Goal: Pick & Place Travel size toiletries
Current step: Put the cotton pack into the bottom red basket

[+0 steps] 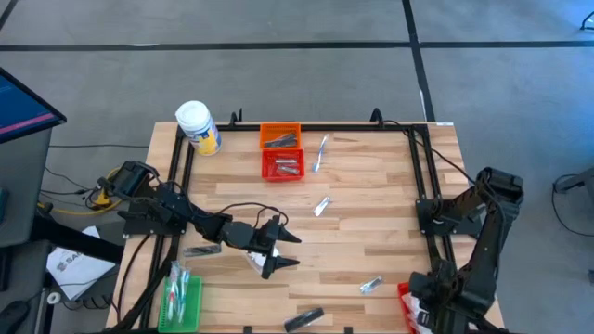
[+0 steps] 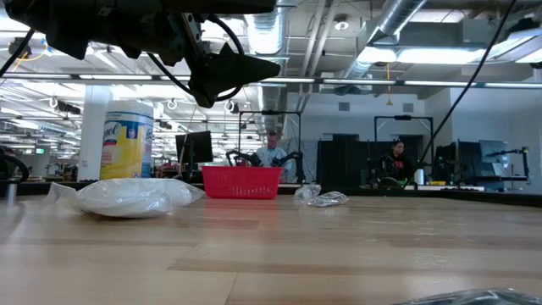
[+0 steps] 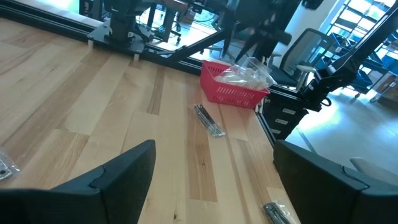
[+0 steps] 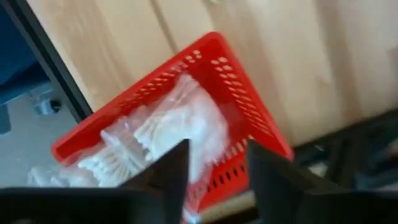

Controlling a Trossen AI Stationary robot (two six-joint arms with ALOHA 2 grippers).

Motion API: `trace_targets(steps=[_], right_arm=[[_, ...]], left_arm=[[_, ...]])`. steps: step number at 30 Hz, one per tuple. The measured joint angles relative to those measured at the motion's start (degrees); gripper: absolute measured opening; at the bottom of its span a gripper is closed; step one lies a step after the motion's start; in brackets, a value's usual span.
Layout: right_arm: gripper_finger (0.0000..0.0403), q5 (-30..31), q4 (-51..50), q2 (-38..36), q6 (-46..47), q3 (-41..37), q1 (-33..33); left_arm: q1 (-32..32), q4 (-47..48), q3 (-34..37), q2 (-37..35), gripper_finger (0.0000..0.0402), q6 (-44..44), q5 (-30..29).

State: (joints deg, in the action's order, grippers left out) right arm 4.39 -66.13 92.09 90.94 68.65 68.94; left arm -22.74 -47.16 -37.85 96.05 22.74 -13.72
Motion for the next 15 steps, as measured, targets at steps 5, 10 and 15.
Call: trace_targets(steps=[5, 10, 15], right_arm=[[0.0014, -3.37, 5.47, 0.17, -4.78, -5.22, -1.88], [0.0020, -3.57, 3.56, 1.47, -7.52, -7.19, -3.09], [0.0005, -5.41, 6.74, 3.34, -11.48, -8.09, -3.91]], left_arm=[[0.00, 0.02, 0.00, 0.00, 0.0319, 0.00, -0.02], [0.00, 0.02, 0.01, 0.00, 0.0319, 0.00, -0.07], [0.00, 0.00, 0.02, 0.00, 0.0319, 0.00, -0.28]])
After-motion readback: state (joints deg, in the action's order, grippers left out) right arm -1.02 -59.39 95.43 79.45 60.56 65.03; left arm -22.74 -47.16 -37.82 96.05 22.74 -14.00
